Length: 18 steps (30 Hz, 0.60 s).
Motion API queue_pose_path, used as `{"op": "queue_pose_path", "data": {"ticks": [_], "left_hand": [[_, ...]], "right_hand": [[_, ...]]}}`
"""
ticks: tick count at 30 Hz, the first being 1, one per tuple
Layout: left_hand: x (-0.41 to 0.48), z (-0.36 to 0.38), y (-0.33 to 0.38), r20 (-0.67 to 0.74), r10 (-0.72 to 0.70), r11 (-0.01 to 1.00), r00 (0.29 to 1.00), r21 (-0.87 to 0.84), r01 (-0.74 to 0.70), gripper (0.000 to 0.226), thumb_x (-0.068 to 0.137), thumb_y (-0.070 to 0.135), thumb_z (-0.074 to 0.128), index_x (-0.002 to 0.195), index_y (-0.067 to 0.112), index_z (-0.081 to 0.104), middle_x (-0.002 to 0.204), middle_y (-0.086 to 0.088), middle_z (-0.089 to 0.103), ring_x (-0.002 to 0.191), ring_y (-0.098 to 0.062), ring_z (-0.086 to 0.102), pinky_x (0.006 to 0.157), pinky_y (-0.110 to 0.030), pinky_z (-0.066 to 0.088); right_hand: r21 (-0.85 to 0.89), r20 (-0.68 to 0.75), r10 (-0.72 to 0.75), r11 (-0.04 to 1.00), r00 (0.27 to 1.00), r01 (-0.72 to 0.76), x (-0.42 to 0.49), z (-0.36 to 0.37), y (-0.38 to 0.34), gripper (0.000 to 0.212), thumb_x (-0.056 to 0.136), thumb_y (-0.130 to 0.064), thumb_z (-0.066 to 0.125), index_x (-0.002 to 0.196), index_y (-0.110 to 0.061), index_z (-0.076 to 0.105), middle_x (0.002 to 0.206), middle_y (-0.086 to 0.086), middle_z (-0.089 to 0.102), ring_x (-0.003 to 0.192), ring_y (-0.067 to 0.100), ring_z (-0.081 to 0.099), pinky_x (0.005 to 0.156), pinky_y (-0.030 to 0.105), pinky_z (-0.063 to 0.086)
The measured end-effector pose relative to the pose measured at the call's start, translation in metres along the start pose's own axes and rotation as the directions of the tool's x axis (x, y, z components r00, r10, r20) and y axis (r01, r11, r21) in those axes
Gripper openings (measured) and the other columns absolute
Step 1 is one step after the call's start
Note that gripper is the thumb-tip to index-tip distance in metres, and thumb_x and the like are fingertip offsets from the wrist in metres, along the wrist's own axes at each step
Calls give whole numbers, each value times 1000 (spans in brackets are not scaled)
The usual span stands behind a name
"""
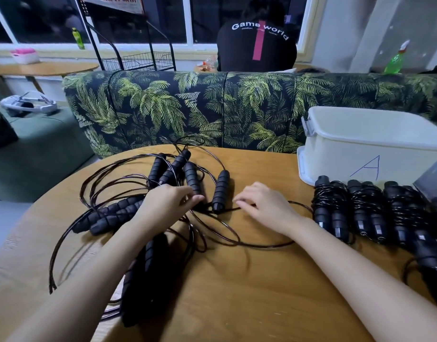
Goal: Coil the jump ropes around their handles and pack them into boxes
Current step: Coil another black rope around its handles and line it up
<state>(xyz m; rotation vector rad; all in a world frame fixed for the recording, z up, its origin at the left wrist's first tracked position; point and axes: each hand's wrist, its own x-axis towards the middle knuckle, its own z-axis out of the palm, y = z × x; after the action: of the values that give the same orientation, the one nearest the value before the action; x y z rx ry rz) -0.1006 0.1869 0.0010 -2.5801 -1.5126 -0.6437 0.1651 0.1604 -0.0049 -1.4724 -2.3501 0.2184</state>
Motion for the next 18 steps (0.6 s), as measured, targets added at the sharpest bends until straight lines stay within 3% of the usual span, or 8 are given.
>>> {"op": "queue_pose_path", "data": {"ticks": [3, 6, 8, 11, 15, 18], "left_hand": [[8, 0, 10, 10, -254, 967, 967, 35, 253, 33, 93, 47, 58, 106, 18, 53, 81, 2, 65, 82, -31, 64, 60, -32, 36], [30, 7, 23, 60, -374, 924, 925, 108, 367, 43, 94, 49, 56, 112, 11, 49, 109, -10, 67, 103, -35, 62, 69, -35, 38], [44, 13, 30, 101, -444, 891, 890, 154, 427, 49, 91, 53, 58, 113, 9, 53, 115, -10, 65, 109, -32, 61, 75, -34, 42], [56, 18, 36, 157, -535, 840, 830, 208, 501, 53, 90, 50, 59, 121, 8, 48, 120, -8, 63, 115, -30, 60, 83, -33, 44], [62, 15, 28, 192, -587, 794, 787, -56, 606, 55, 82, 48, 65, 123, 13, 53, 117, -7, 66, 114, -28, 61, 91, -36, 47], [67, -7, 33, 205, -488, 707, 848, -476, 522, 43, 83, 33, 72, 122, 16, 64, 107, -7, 71, 96, -22, 66, 85, -34, 52]], "right_hand": [[-107, -17, -67, 992, 998, 64, 23, 2, 2, 49, 98, -6, 52, 143, -25, 50, 137, -7, 51, 125, 16, 41, 82, 29, 46], [-230, 103, -76, 968, 992, 98, 48, 3, -5, 88, 83, 19, 44, 154, -30, 29, 159, -1, 25, 141, 25, 26, 102, 37, 39], [-306, 174, -122, 937, 977, 171, 60, 6, -10, 86, 84, 20, 42, 154, -29, 29, 164, -1, 16, 148, 24, 15, 111, 39, 31], [-395, 234, -183, 880, 955, 266, 70, 16, -6, 54, 98, 3, 41, 146, -20, 41, 163, -2, 23, 152, 20, 10, 118, 40, 21], [-463, 162, -234, 840, 959, 283, 59, 7, 7, 46, 100, 0, 37, 143, -15, 41, 155, 1, 36, 151, 21, 13, 122, 38, -3], [-402, 18, -220, 892, 975, 208, 35, -24, 9, 49, 96, 6, 43, 140, -13, 36, 150, 9, 39, 147, 23, 18, 119, 44, -10]]}}
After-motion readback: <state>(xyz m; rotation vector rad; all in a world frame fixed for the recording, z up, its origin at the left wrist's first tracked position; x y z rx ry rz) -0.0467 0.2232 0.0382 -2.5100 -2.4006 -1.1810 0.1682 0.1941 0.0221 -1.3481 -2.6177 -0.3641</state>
